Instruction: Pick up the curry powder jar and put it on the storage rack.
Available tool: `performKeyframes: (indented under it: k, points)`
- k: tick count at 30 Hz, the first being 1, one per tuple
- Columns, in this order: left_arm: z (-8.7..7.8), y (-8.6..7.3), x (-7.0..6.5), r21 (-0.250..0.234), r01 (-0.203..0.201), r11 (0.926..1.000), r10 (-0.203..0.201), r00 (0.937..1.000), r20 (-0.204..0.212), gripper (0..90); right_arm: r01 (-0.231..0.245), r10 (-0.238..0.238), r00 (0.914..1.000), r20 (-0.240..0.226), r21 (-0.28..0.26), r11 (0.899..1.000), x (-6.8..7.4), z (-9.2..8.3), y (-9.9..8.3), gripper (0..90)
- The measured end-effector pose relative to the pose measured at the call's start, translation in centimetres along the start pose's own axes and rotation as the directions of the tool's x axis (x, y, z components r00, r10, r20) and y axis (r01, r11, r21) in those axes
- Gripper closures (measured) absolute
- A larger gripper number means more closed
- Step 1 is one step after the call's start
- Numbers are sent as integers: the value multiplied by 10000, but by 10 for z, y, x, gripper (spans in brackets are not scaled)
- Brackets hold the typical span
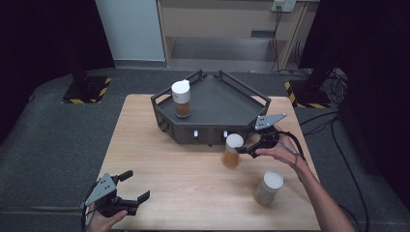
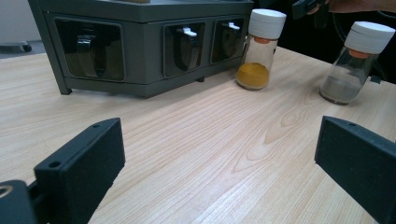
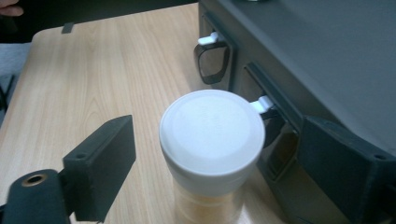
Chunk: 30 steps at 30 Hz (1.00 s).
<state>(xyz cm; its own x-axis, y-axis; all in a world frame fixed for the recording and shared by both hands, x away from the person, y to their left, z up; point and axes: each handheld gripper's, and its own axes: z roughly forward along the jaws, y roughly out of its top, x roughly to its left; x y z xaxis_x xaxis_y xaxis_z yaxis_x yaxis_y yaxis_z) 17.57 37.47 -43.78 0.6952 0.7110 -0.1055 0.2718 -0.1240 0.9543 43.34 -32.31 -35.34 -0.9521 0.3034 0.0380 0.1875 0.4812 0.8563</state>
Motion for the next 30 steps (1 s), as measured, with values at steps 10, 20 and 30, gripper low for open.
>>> performKeyframes:
  k: [10, 20, 30]
  points:
    - [0, 0, 0, 2, 12, 10000, -12, 10000, 1, 9, 155, -146, 9986, -508, 184, 9997, -10, 15, -1, 214]
    - [0, 0, 1, 24, 11, 10000, -11, 10000, 23, 9, 207, -192, 9982, -575, 266, 9994, -13, 23, -2, 286]
    - [-1, 0, 1, 33, 18, 10000, -18, 10000, 11, 9, 294, -282, 9985, -475, 254, 9992, -12, 24, -4, 336]
